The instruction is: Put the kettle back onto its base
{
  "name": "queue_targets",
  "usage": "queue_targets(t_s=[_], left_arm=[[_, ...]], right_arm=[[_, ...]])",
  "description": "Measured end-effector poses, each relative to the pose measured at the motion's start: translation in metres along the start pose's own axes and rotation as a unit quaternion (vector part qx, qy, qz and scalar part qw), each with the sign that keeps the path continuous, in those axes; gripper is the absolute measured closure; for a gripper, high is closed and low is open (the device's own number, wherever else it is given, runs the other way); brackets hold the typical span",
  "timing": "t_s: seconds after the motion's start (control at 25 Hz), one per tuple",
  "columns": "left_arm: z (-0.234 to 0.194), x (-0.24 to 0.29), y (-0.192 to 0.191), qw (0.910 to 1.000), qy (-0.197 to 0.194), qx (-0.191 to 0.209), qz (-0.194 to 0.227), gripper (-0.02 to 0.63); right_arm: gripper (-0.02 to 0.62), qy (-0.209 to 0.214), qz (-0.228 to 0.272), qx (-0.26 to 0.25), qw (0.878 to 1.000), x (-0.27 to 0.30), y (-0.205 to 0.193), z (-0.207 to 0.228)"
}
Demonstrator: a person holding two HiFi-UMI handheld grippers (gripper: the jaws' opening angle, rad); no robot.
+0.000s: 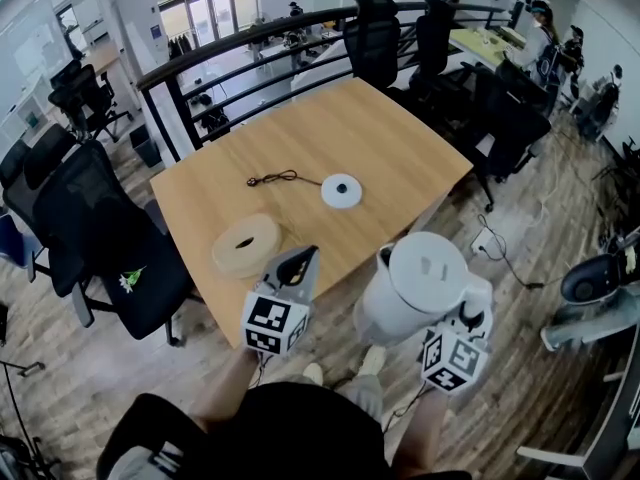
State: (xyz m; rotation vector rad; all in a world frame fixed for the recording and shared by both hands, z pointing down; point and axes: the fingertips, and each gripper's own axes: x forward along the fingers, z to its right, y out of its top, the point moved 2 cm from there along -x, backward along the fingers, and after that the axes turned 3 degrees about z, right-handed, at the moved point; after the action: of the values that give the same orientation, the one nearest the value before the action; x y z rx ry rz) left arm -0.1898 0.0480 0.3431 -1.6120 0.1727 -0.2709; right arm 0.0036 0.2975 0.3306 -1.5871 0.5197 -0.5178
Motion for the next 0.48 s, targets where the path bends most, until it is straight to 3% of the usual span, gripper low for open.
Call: queue_targets(t_s=[0.48], left_arm=[[0.006,0.079,0.006,0.9997,0.025,0.001,0.001,0.604]], right_arm=[[0.531,0.024,0.011,0.006,1.0,0.081,-0.001,0.035]])
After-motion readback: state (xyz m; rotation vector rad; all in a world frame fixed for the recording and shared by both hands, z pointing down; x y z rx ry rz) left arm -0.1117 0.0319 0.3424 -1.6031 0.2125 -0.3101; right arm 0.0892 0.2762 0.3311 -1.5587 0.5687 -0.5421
